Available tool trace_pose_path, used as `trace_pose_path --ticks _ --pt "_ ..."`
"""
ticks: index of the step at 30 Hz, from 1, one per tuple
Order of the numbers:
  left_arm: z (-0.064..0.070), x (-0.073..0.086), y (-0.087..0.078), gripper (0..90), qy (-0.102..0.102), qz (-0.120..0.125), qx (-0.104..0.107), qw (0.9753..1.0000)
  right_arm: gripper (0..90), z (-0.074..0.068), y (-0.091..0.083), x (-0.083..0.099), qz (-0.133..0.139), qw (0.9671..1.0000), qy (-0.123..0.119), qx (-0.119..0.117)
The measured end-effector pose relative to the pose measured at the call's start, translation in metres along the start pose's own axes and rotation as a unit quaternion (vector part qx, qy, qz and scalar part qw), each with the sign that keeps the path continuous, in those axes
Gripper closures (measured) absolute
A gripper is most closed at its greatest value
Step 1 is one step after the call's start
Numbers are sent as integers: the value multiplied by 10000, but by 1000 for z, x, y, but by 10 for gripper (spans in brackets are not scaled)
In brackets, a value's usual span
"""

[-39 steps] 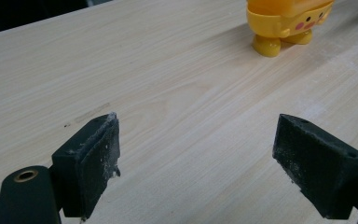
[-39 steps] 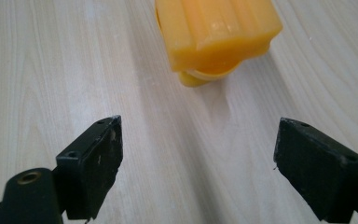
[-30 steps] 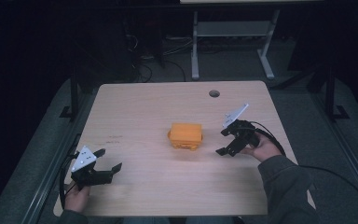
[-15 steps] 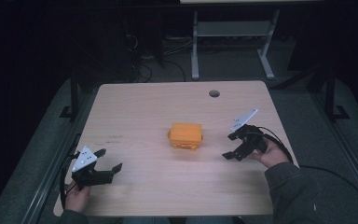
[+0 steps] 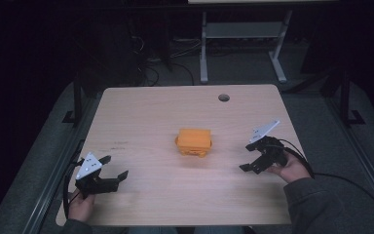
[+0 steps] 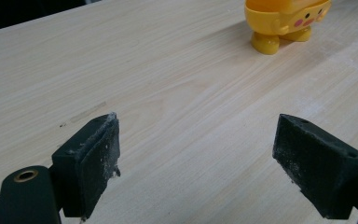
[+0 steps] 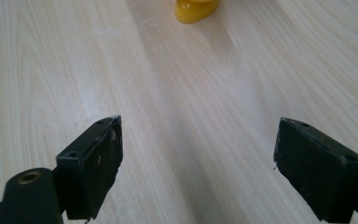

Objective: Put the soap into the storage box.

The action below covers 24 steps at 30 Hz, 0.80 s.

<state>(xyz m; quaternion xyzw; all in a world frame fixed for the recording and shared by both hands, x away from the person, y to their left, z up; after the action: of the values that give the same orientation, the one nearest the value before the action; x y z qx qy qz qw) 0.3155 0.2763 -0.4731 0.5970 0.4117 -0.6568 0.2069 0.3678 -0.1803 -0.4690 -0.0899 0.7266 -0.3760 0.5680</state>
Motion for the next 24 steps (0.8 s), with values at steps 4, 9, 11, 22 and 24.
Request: trace_pose_path --ticks 4,9,11,22,24 --pt "0 0 1 142 6 -2 10 10000 151 -2 -3 9 -6 9999 101 38" --pt "0 1 1 142 20 -22 11 10000 151 -4 -5 19 -9 9997 221 65" --pt "0 1 1 142 20 -16 7 10000 151 -5 -6 22 10 9997 245 90" --pt "2 1 2 143 23 -5 15 10000 153 -9 -9 44 91 9987 473 159" --pt "2 1 3 142 15 0 12 10000 153 -10 -10 48 114 9985 505 171"
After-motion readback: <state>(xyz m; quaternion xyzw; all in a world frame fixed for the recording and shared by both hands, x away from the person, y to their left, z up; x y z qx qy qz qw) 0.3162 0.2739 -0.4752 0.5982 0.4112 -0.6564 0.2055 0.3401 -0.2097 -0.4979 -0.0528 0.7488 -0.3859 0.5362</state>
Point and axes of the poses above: each handheld gripper's, and its own axes: y roughly forward along the jaws, x roughly out of its underside, z roughly to its right, the point moved 7 cm from there along y, roughly forward along the jaws, and after that the axes turned 13 degrees about z, right-handed, at the moved point
